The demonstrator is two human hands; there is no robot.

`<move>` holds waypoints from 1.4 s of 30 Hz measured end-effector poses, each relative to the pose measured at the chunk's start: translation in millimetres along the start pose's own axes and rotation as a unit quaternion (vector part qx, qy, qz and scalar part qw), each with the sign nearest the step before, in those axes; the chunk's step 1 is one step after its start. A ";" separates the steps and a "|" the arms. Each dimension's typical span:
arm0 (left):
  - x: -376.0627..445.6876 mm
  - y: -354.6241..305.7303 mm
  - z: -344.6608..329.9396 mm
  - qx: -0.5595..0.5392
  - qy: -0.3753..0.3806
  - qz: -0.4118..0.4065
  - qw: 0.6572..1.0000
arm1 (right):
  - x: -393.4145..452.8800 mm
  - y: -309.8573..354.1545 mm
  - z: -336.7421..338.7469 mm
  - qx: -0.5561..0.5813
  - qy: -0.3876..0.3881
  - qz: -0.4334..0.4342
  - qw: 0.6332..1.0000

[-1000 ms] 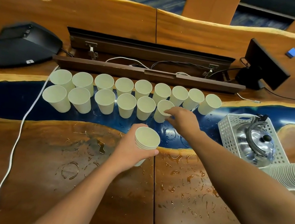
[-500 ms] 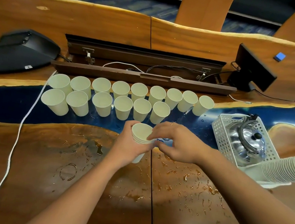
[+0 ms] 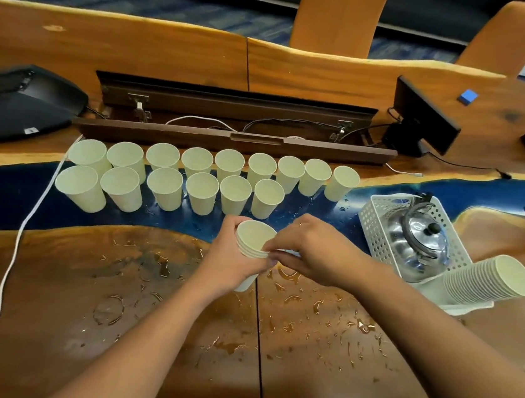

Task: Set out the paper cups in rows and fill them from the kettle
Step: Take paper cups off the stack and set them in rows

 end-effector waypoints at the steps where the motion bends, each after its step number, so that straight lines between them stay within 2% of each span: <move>1: 0.4 -1.5 -2.0 0.001 0.003 -0.003 1.000 | -1.8 -2.6 -0.3 0.000 -0.002 -0.005 1.000; 6: 2.1 -10.7 -14.6 0.013 0.015 -0.024 1.000 | -11.7 -12.8 2.3 -0.003 -0.006 -0.023 1.000; 12: 1.2 -6.6 -26.0 -0.002 0.031 -0.025 0.999 | -21.3 -24.3 9.4 0.004 -0.046 -0.027 0.999; 15: 0.4 -4.2 -26.8 -0.011 0.023 -0.018 1.000 | -26.5 -29.9 26.7 0.044 -0.114 -0.029 0.992; 18: -1.3 -1.7 -25.3 -0.016 0.007 -0.009 1.000 | -34.1 -46.4 51.7 0.094 -0.208 -0.065 0.972; 20: -4.3 1.8 -24.0 -0.015 -0.004 -0.002 1.000 | -34.4 -61.8 60.2 0.085 -0.246 -0.102 0.960; 22: -9.7 6.4 -23.4 -0.010 -0.005 0.005 1.000 | -28.4 -82.3 53.8 0.055 -0.235 -0.158 0.958; 26: -19.3 11.9 -18.1 -0.002 -0.012 0.018 1.000 | -3.8 -125.9 6.8 0.021 -0.149 -0.246 0.957; 32: -22.0 6.1 -16.9 0.018 -0.007 0.020 1.000 | 21.9 -144.5 -48.7 -0.020 -0.097 -0.251 0.963; 42: -7.8 -1.1 -20.3 0.013 -0.007 0.013 1.000 | 49.5 -155.0 -59.7 -0.014 -0.048 -0.252 0.967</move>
Point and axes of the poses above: each hand's wrist, its own x-axis towards the middle knuckle, its own z-axis out of the back of the hand, y = z × x, the point moved 5 cm from there along x, towards the middle knuckle, and after that the axes turned 2 degrees about -x, right-handed, at the moved point
